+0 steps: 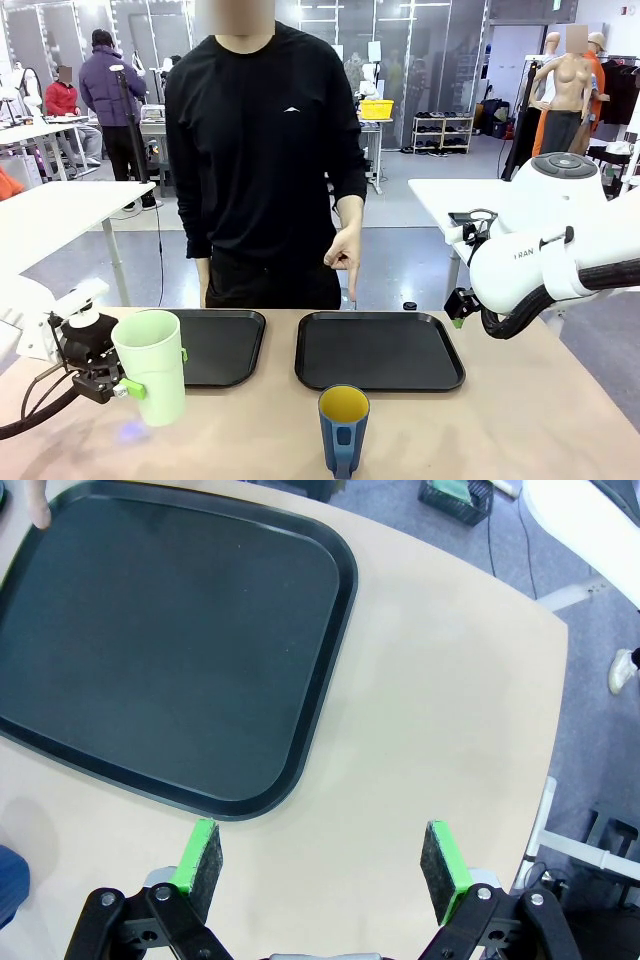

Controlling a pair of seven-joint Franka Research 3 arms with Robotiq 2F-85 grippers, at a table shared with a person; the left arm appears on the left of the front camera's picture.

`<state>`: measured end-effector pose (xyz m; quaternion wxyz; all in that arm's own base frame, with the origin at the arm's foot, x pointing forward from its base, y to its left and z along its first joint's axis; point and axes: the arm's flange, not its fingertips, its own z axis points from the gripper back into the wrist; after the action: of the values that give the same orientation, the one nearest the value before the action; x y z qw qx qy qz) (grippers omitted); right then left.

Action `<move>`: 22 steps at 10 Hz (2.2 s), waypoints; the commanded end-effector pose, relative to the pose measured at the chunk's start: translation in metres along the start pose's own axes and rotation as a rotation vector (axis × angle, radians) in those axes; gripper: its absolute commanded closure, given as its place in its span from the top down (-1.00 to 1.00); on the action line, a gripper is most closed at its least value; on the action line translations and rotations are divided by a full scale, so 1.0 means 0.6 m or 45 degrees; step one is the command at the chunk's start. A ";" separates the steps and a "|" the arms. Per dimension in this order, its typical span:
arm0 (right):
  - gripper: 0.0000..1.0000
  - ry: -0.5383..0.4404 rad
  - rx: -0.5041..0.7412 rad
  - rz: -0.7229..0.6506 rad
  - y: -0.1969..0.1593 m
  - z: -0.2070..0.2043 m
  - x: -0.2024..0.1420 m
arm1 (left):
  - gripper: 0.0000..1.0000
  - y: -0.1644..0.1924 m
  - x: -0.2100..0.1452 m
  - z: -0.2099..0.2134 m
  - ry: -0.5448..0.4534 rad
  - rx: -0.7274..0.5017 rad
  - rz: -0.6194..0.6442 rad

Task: Sort and store the cups by type.
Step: Place the picked Reusable plastic cup into the Flat Tray indicated by the person.

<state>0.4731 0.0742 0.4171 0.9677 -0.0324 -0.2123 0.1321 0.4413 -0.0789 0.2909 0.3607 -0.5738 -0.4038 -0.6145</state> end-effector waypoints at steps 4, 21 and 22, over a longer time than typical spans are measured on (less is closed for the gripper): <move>1.00 -0.001 -0.001 -0.003 -0.002 0.000 0.000 | -0.46 0.002 0.005 0.001 -0.010 0.007 -0.027; 1.00 -0.001 -0.001 -0.003 -0.002 0.000 0.000 | 0.72 0.268 0.023 -0.202 0.053 0.143 -0.051; 1.00 -0.001 -0.001 -0.003 -0.002 0.000 0.000 | 0.72 0.268 0.023 -0.202 0.053 0.143 -0.051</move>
<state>0.4731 0.0744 0.4172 0.9677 -0.0324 -0.2123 0.1323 0.5375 -0.2572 0.3137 0.3864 -0.5322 -0.4378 -0.6130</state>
